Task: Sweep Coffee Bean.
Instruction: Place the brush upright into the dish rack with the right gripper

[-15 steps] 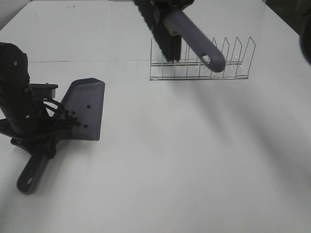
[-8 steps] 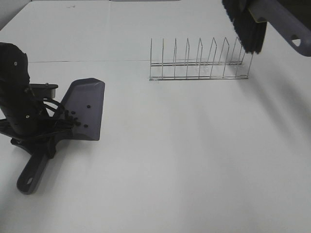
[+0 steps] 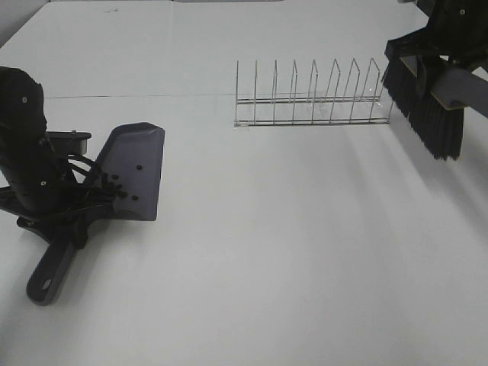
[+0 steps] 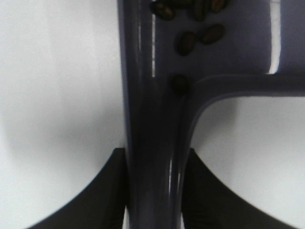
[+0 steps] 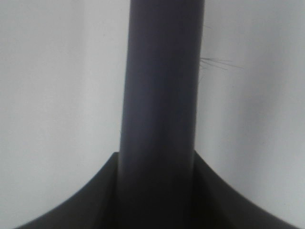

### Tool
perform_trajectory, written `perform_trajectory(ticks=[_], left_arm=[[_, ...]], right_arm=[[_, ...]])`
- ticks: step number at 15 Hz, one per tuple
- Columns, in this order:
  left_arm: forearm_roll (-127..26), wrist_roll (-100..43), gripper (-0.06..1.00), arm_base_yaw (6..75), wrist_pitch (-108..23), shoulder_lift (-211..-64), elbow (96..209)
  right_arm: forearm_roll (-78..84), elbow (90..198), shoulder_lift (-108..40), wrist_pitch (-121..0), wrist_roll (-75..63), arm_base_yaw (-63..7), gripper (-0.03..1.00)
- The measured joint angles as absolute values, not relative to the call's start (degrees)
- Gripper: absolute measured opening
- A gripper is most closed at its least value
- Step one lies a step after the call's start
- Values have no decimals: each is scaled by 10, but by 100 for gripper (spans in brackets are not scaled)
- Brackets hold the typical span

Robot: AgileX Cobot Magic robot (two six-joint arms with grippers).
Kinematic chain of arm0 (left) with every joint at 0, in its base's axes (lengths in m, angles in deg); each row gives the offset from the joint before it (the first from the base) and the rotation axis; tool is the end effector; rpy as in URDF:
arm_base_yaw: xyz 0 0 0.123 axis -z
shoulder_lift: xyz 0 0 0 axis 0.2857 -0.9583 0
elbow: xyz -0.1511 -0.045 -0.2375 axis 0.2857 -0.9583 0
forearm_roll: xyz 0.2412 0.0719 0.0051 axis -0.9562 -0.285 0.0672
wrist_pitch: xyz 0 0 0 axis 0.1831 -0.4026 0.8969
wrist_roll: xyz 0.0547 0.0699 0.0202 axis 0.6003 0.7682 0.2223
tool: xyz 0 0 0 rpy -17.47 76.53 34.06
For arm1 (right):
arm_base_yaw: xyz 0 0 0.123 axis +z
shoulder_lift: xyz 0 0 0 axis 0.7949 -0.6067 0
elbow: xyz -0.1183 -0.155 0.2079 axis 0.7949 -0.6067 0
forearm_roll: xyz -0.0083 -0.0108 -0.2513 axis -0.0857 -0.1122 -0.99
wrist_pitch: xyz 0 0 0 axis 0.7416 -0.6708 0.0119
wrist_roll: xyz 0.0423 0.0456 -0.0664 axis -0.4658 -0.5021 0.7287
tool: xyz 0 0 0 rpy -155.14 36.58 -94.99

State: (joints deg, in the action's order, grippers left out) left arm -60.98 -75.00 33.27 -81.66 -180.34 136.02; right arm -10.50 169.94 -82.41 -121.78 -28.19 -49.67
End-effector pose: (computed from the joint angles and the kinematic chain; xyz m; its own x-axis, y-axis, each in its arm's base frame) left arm 0.3260 -0.1010 0.0964 -0.9990 0.0391 0.0238 0.0384 0.9988 -0.0310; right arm 0.4447 0.0147 0.2298 -0.9840 -0.0903 -0.1533 -0.0758 0.9923 -0.0981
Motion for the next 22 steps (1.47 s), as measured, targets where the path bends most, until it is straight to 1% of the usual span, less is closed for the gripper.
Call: perform_trajectory(ticks=[3, 5, 9, 11, 12, 16, 17, 21, 22], left_arm=[[-610, -750, 26, 333, -816, -1803, 1360], [-610, -750, 26, 333, -816, -1803, 1360], [-610, -750, 26, 333, -817, -1803, 1360], [-610, -750, 26, 333, -817, -1803, 1360], [-610, -750, 26, 333, -817, -1803, 1360], [-610, -750, 26, 333, -817, -1803, 1360], [-610, -750, 26, 333, -817, -1803, 1360], [-610, -750, 26, 333, -818, -1803, 1360], [-610, -750, 26, 333, -818, -1803, 1360]], right_arm=[[-106, 1664, -824, -1192, -293, -497, 26], [-106, 1663, -828, -1170, -294, -497, 26], [-123, 1689, -882, -1162, -297, -497, 26], [-127, 1727, -909, -1159, -297, -497, 26], [-127, 1727, -909, -1159, -297, -497, 26], [-122, 1845, -979, -1166, -298, -502, 26], [-97, 1896, -1016, -1176, -295, -513, 26], [-80, 1932, -1048, -1171, -299, -520, 26], [-85, 1932, -1049, -1161, -300, -520, 33]])
